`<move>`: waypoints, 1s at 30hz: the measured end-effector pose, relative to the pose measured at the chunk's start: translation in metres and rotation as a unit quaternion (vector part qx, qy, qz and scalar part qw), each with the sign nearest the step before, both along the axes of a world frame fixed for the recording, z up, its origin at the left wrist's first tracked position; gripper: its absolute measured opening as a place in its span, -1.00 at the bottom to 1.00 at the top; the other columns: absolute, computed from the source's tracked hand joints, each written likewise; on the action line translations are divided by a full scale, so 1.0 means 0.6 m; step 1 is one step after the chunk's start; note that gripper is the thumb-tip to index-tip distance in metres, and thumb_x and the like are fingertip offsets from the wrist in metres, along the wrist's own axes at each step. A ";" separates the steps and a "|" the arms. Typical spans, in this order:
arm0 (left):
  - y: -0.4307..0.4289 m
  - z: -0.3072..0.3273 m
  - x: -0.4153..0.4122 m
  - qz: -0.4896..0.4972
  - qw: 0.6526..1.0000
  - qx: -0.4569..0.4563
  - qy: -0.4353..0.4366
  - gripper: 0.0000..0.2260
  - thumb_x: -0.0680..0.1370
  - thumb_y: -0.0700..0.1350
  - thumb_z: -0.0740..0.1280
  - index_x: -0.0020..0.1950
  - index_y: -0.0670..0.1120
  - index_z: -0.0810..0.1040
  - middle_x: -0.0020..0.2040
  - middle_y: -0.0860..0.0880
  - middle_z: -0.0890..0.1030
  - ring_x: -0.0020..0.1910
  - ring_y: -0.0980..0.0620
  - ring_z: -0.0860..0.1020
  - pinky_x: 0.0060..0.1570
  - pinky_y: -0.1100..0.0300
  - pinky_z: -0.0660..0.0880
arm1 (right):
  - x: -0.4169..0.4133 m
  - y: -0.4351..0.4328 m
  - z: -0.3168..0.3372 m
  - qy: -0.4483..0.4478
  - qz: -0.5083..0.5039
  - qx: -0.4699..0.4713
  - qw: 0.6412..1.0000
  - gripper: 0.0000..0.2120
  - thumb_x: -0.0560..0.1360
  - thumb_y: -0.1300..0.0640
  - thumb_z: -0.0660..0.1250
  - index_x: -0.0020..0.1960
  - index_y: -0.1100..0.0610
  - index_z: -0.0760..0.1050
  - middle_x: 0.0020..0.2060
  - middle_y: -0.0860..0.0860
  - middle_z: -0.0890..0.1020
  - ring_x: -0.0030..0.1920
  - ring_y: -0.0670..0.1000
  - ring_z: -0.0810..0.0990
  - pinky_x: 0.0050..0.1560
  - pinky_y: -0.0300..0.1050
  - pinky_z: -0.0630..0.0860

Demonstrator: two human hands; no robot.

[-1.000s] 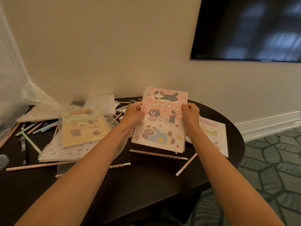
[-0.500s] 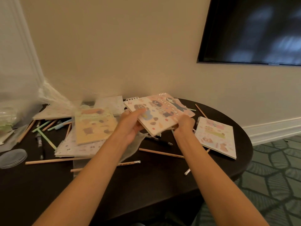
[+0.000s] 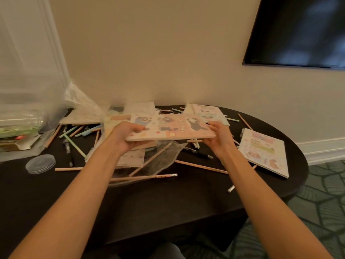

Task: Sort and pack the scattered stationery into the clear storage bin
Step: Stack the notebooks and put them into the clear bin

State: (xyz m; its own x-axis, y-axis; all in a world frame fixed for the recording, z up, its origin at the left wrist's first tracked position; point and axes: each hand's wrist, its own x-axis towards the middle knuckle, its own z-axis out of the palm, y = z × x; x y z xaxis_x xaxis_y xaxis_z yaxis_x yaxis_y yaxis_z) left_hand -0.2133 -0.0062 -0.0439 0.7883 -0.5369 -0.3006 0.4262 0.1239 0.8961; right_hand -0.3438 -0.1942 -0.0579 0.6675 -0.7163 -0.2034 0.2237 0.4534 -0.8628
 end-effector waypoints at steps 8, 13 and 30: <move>0.007 -0.024 0.049 0.083 0.948 0.193 -0.238 -0.76 0.58 -0.32 0.15 0.19 -0.25 0.51 0.16 -0.18 0.54 -0.01 -0.08 0.53 -0.21 0.21 0.53 | 0.005 0.004 0.007 0.016 0.038 -0.052 0.998 -0.57 0.54 0.39 0.15 0.40 0.25 0.29 0.06 0.15 0.57 -0.26 0.02 0.65 -0.45 -0.21 0.57; 0.039 -0.066 0.069 -0.192 0.826 0.305 -0.434 -0.58 0.54 -0.29 0.25 0.39 -0.07 0.38 0.26 0.00 0.43 0.29 -0.01 0.36 0.19 0.10 0.32 | -0.007 -0.004 -0.013 0.031 0.035 0.005 0.999 -0.53 0.55 0.38 0.14 0.44 0.20 0.25 -0.03 0.12 0.57 -0.17 0.07 0.60 -0.45 -0.16 0.59; 0.017 -0.052 0.071 -0.118 0.706 0.392 -0.578 -0.67 0.66 -0.16 0.04 -0.23 -0.17 0.45 -0.16 -0.26 0.49 -0.06 -0.18 0.47 -0.16 0.10 0.24 | -0.034 0.009 -0.009 0.108 0.056 -0.018 0.992 -0.67 0.53 0.40 0.13 0.28 0.27 0.36 -0.10 0.19 0.61 -0.36 0.07 0.65 -0.40 -0.08 0.60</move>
State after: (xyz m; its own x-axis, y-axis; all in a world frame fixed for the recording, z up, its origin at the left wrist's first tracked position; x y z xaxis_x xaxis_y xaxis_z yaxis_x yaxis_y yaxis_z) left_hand -0.1709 0.0039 -0.0749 0.6658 -0.7209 0.1924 -0.7206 -0.5545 0.4162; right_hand -0.3640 -0.1891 -0.0635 0.6868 -0.6496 -0.3261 -0.0187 0.4328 -0.9013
